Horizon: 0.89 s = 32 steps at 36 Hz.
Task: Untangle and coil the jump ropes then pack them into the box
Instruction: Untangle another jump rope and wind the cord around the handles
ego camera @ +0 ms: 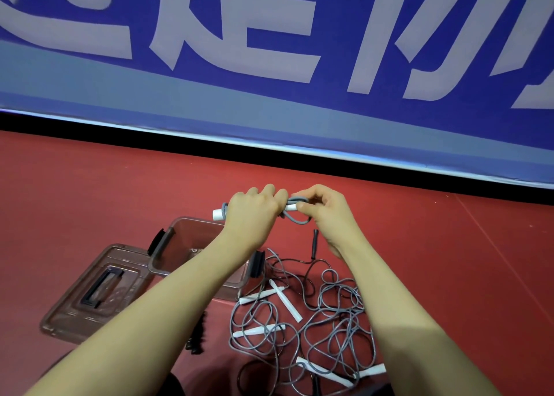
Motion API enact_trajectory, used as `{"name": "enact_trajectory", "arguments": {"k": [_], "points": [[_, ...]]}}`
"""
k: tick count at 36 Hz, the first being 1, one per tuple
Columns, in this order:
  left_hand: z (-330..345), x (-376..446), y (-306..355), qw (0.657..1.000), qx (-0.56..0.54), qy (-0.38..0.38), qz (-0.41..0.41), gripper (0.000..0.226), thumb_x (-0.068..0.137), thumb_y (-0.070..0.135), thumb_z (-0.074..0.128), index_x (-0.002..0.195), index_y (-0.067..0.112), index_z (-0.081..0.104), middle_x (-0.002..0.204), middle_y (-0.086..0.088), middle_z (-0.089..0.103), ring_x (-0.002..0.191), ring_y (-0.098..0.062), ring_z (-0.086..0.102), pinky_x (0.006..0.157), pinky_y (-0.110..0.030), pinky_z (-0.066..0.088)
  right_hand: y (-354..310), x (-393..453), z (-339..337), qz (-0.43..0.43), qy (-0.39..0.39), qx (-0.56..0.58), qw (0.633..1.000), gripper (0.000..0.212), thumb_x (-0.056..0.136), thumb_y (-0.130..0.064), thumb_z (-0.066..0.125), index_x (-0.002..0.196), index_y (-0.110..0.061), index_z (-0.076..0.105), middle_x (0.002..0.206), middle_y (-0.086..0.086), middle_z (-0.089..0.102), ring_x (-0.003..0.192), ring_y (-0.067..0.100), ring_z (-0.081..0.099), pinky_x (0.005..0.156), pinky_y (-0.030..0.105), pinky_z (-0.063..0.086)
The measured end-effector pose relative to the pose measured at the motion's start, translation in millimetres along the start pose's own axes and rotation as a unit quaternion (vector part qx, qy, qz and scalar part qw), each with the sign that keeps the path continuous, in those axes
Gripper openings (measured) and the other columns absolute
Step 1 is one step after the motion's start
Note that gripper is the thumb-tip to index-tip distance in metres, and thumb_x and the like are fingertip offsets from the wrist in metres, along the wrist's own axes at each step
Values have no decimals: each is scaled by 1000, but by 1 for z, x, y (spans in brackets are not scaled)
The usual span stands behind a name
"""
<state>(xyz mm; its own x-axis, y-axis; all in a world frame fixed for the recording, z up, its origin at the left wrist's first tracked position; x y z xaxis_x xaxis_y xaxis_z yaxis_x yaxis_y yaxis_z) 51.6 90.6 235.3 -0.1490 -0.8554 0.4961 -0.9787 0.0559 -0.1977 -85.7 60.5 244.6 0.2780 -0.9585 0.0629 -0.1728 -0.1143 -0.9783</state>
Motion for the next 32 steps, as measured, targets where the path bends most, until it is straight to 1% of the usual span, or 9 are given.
{"name": "enact_trajectory", "arguments": {"k": [4, 7, 9, 12, 17, 20, 23, 27, 32], "points": [[5, 1, 2, 999, -13, -31, -4, 31, 41, 4, 76, 62, 14, 56, 51, -1, 43, 33, -20, 39, 44, -20, 15, -1, 1, 2, 11, 29, 13, 999, 16, 79, 10, 59, 77, -5, 64, 71, -2, 61, 57, -3, 50, 53, 8, 37], [5, 0, 3, 998, -44, -46, 0, 39, 41, 18, 88, 66, 14, 58, 55, -2, 47, 36, -22, 43, 43, -21, 17, -1, 1, 5, 2, 66, 31, 997, 22, 73, 15, 55, 68, -6, 57, 66, -1, 59, 59, 4, 50, 52, 11, 38], [3, -3, 6, 995, -89, -18, 34, 33, 55, 30, 79, 71, 12, 57, 59, -4, 48, 39, -24, 46, 44, -21, 20, 0, 0, 5, -6, 104, 38, 994, 24, 69, 18, 50, 65, -5, 54, 63, 1, 57, 57, 4, 49, 51, 14, 39], [2, -5, 8, 989, -138, -15, 55, 31, 70, 41, 48, 73, 11, 56, 60, -3, 47, 40, -24, 48, 42, -21, 20, 2, 2, 2, -10, 105, 35, 994, 30, 70, 18, 48, 65, -10, 57, 66, 0, 57, 59, 4, 51, 53, 15, 41], [0, -4, 12, 985, -151, -77, 14, 31, 89, 38, 48, 109, 14, 47, 94, -4, 47, 80, -32, 57, 56, -30, 30, 0, 3, -2, -27, 89, 25, 995, 31, 74, 16, 51, 71, -13, 62, 75, -2, 63, 74, 12, 56, 62, 20, 44], [-1, -3, 15, 978, -187, -95, -5, 28, 91, 33, 46, 112, 14, 43, 102, -3, 49, 90, -32, 56, 61, -32, 32, 1, 3, 0, -31, 87, 32, 995, 32, 76, 16, 50, 74, -14, 62, 78, -1, 64, 73, 11, 57, 61, 16, 45], [0, -4, 12, 970, -220, -100, -5, 27, 89, 33, 47, 110, 14, 45, 98, -2, 50, 89, -31, 56, 62, -31, 33, 0, 4, 1, -36, 99, 34, 994, 32, 77, 15, 52, 75, -16, 62, 80, -2, 64, 73, 10, 57, 62, 16, 46], [-6, -5, 10, 971, -218, -100, 7, 40, 83, 52, 35, 98, 16, 45, 85, 4, 40, 77, -27, 53, 60, -31, 29, 2, 2, 0, -38, 102, 36, 993, 30, 78, 13, 54, 76, -16, 62, 79, -1, 64, 71, 9, 58, 61, 14, 46], [-10, -4, 11, 969, -220, -115, 17, 39, 98, 50, 29, 103, 14, 45, 88, 2, 39, 78, -28, 54, 62, -33, 34, 3, 3, -1, -32, 109, 51, 992, 30, 76, 13, 56, 74, -15, 64, 77, -1, 65, 72, 6, 59, 66, 17, 48]]}}
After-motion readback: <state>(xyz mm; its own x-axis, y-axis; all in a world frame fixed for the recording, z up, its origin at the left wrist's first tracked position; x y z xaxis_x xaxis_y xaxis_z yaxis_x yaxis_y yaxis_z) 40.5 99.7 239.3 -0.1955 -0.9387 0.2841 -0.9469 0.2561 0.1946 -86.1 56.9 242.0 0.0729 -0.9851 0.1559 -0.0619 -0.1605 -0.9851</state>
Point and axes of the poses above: each hand's wrist, its own x-axis towards the middle knuckle, its own z-axis out of the palm, y = z × x, the point moved 1 cm from there along x, towards the middle knuckle
